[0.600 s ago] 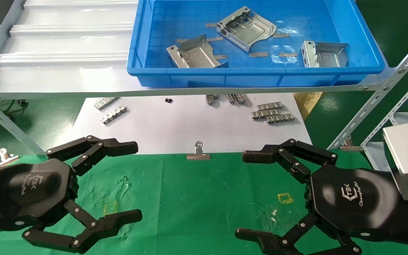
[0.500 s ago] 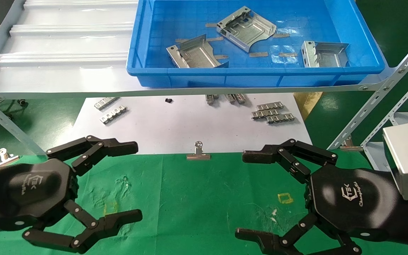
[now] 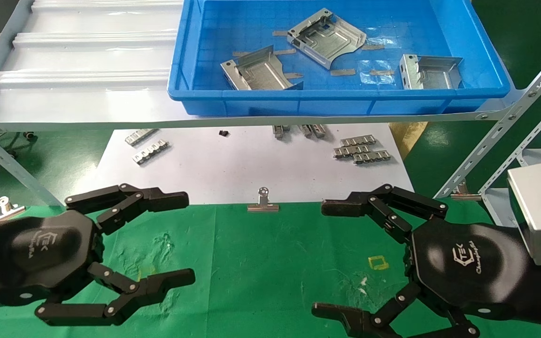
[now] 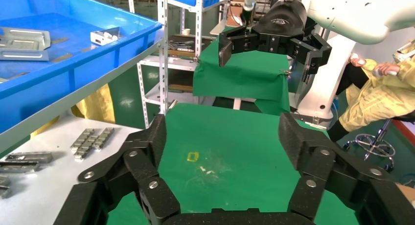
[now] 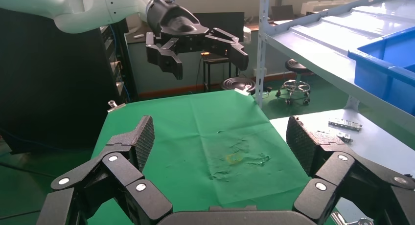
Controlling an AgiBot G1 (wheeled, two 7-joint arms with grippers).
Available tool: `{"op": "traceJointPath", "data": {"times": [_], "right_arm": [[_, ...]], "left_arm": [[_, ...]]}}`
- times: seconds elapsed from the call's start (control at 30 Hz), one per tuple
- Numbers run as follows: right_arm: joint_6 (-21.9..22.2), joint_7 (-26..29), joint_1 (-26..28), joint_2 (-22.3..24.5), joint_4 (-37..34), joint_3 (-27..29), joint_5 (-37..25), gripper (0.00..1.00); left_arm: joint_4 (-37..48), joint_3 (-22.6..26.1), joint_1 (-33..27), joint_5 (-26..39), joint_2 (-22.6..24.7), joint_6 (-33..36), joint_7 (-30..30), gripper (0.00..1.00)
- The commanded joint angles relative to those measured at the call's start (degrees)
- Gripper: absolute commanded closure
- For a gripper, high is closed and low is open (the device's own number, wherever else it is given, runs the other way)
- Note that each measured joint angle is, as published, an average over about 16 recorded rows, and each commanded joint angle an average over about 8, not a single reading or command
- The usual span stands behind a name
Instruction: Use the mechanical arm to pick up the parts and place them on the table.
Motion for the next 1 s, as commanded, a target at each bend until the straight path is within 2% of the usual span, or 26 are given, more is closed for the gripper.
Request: {"op": "traceJointPath", "data": {"times": [0.03, 0.67, 0.8, 1.0], "right_arm": [[0.0, 0.0, 0.0, 0.0, 0.0, 0.0, 0.0, 0.00], [0.7, -0.1, 1.0, -0.1, -0.3, 0.1, -0.6, 0.00], [3.3, 0.4, 6.5, -2.0, -2.9, -0.4, -3.5, 0.00], [11.2, 1.9, 21.2, -9.4, -12.9, -3.9, -13.6, 0.00]], "left_arm": [[0.0, 0.0, 0.0, 0.0, 0.0, 0.0, 0.0, 1.00], [0.0, 0.0, 0.0, 0.0, 0.0, 0.0, 0.0, 1.00], [0.0, 0.0, 0.0, 0.0, 0.0, 0.0, 0.0, 1.00], [0.0, 0.0, 0.0, 0.0, 0.0, 0.0, 0.0, 1.00]]}}
